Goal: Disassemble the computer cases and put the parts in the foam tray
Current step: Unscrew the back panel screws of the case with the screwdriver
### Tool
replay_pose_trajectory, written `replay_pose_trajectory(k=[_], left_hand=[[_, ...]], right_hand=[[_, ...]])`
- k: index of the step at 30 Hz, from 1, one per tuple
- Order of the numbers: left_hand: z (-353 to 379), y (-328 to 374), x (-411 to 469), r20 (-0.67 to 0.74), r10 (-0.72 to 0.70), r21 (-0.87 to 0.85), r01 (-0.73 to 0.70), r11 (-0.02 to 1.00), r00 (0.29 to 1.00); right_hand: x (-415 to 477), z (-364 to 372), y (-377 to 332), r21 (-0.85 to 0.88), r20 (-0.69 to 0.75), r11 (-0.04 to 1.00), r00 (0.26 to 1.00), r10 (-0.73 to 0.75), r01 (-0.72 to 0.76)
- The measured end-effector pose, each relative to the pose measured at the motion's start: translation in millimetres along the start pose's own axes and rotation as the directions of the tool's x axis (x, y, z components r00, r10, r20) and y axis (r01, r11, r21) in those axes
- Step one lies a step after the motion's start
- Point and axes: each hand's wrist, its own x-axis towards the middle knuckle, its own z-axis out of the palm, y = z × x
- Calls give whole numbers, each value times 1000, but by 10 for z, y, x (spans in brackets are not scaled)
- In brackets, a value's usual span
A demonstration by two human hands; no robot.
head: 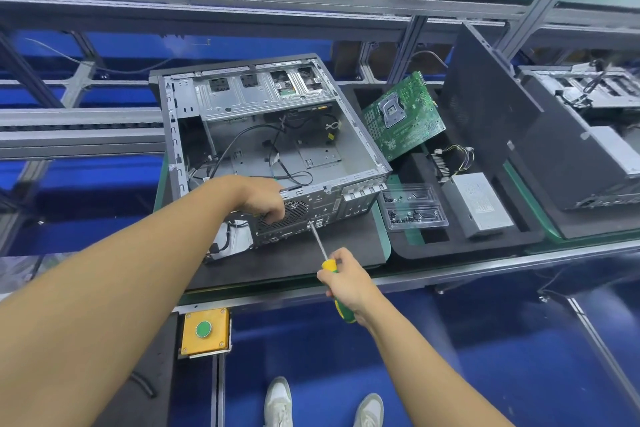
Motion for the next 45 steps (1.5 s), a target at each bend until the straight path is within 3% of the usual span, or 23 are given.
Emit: replay_pose_trajectory(k=[10, 16, 22, 25, 28, 31, 34, 41, 45], left_hand=[[19, -5, -29, -37, -11, -64, 9, 998, 999], [33, -9, -34, -70, -18, -76, 13, 997, 997], [35, 45, -67, -64, -18, -89, 13, 996, 998], [43, 61, -92, -75, -34, -106, 26, 994, 997], [53, 60, -83, -89, -38, -119, 28, 993, 995], [40, 85, -105, -95, -29, -117, 17, 993, 995], [37, 74, -105, -72, -35, -132, 25, 991, 997], [6, 56, -90, -37, -40, -148, 34, 988, 999], [12, 54, -109, -27, -46, -162, 41, 986, 999]], right_hand=[[10, -4, 208, 27, 17, 999, 1000, 17, -17], [5, -367, 335, 57, -80, 998, 996, 30, -26], [187, -264, 308, -273, -190, 956, 969, -159, 104], [327, -55, 186, -580, -190, 803, 935, -300, 140], [441, 41, 102, -740, -129, 643, 897, -423, 197], [509, 53, 94, -808, -71, 541, 874, -481, 232], [525, 57, 113, -833, -78, 511, 869, -488, 213], [545, 27, 108, -758, -94, 606, 878, -469, 242], [581, 18, 100, -797, -47, 530, 845, -533, 290]])
